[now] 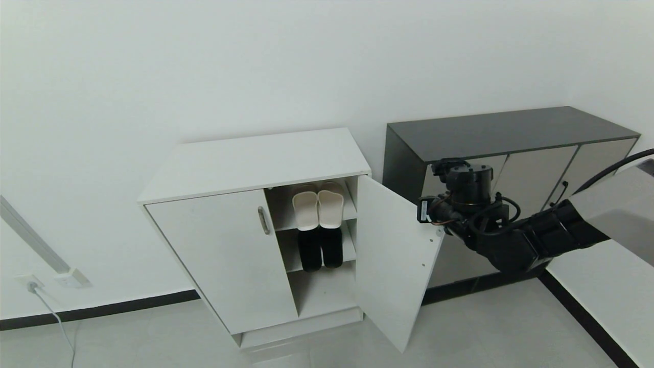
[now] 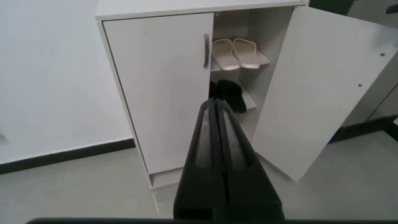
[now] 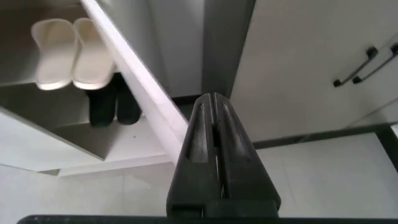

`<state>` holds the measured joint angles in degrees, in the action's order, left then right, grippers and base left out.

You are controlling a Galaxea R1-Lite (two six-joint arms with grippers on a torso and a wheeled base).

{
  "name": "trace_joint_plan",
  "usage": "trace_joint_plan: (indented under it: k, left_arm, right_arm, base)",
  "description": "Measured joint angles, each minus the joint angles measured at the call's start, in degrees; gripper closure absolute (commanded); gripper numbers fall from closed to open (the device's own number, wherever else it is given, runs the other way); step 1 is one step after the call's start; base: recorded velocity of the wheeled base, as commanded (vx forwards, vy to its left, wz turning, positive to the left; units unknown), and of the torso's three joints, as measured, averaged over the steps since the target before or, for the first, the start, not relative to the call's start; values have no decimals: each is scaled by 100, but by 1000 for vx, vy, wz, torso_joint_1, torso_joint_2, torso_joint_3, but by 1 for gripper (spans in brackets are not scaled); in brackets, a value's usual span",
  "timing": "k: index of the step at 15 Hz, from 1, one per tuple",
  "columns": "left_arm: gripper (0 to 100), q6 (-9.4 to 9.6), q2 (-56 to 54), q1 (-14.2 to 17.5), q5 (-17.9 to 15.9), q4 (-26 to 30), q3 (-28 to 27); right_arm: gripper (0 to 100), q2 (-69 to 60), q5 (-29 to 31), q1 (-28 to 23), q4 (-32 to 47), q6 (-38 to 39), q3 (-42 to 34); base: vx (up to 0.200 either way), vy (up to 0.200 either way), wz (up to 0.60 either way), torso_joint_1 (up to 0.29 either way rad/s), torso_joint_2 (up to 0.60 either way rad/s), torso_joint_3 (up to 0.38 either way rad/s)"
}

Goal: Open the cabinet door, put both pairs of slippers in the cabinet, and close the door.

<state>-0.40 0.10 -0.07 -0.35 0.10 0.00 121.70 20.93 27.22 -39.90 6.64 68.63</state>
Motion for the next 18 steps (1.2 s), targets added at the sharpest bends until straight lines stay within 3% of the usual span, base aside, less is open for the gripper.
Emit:
trace_joint_plan:
  k: [11,18]
  left_arm:
    - [100,-2,0,-2,0,0,0]
    - [100,-2,0,-2,0,0,0]
  right_arm:
    - [100,127,0,105,211,60,-30]
    - [100,-218,22,1131,191,266,-549]
  base:
    - [0,0,0,0,0,0]
    - [0,0,0,0,0,0]
